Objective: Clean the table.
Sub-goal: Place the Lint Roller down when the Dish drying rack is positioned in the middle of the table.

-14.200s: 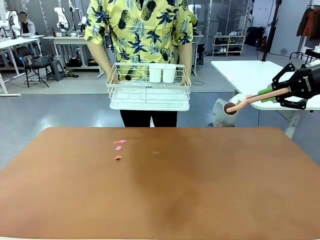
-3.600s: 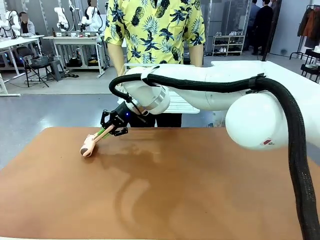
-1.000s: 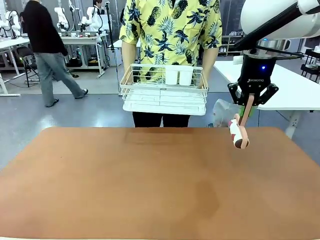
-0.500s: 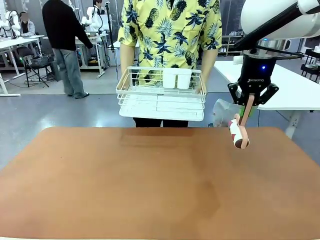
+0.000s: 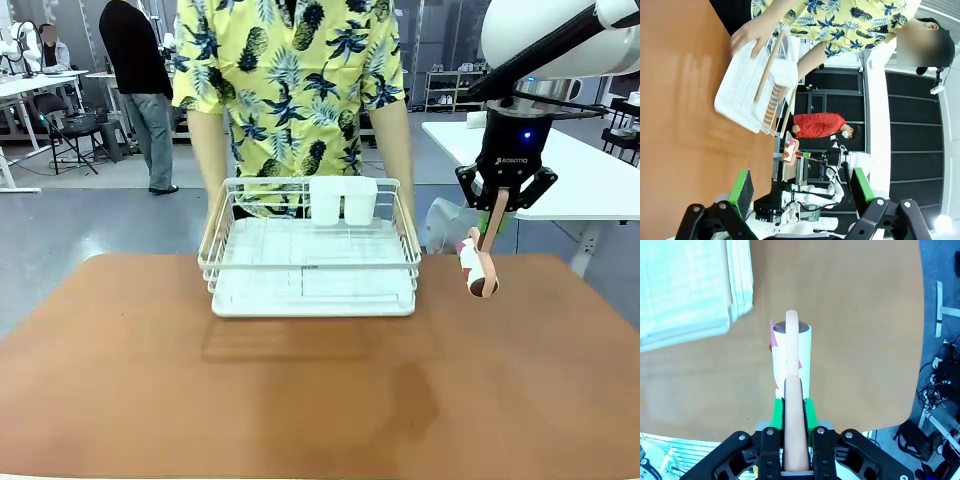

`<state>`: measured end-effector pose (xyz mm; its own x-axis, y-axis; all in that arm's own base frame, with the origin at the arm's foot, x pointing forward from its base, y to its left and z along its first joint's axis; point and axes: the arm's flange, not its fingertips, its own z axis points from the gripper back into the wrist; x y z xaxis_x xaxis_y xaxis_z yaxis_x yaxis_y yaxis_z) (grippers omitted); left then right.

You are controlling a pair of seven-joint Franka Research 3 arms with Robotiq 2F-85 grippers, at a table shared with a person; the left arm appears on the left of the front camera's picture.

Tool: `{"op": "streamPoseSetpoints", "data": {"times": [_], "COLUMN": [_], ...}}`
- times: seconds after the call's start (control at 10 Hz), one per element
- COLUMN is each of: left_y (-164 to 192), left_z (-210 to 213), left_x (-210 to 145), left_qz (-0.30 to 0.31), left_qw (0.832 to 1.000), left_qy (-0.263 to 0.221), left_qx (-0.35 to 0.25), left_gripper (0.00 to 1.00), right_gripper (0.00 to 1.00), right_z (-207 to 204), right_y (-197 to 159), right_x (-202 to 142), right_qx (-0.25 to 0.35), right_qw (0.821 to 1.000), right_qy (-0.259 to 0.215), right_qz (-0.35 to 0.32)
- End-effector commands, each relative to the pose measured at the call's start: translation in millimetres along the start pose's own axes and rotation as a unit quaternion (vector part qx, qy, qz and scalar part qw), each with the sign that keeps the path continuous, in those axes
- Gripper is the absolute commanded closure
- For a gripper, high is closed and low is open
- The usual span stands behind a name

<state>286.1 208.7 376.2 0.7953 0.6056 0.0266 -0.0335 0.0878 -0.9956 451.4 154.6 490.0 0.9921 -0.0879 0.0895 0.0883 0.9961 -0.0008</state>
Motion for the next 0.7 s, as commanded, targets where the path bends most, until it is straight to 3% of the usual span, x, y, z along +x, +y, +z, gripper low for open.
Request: {"op": "streamPoseSetpoints", "data": {"times": [0.0, 0.6], "left_y": [-0.9, -0.9], "left_z": [4.1, 4.1], "left_x": [-2.2, -2.2], "left_qz": [-0.011, -0.011], "left_qw": [1.000, 1.000], "left_qy": [0.006, 0.006], "left_qx": [-0.003, -0.003], "left_gripper": [0.00, 0.00], "right_gripper": [0.79, 0.79], "right_z": [5.1, 5.1], "right_y": [1.2, 1.2], "right_x": [-1.8, -1.8], "right_qx": [-0.001, -0.001], "right_qw": [1.000, 1.000], "right_qy": [-0.001, -0.001], "right_qz": [-0.005, -0.005]}}
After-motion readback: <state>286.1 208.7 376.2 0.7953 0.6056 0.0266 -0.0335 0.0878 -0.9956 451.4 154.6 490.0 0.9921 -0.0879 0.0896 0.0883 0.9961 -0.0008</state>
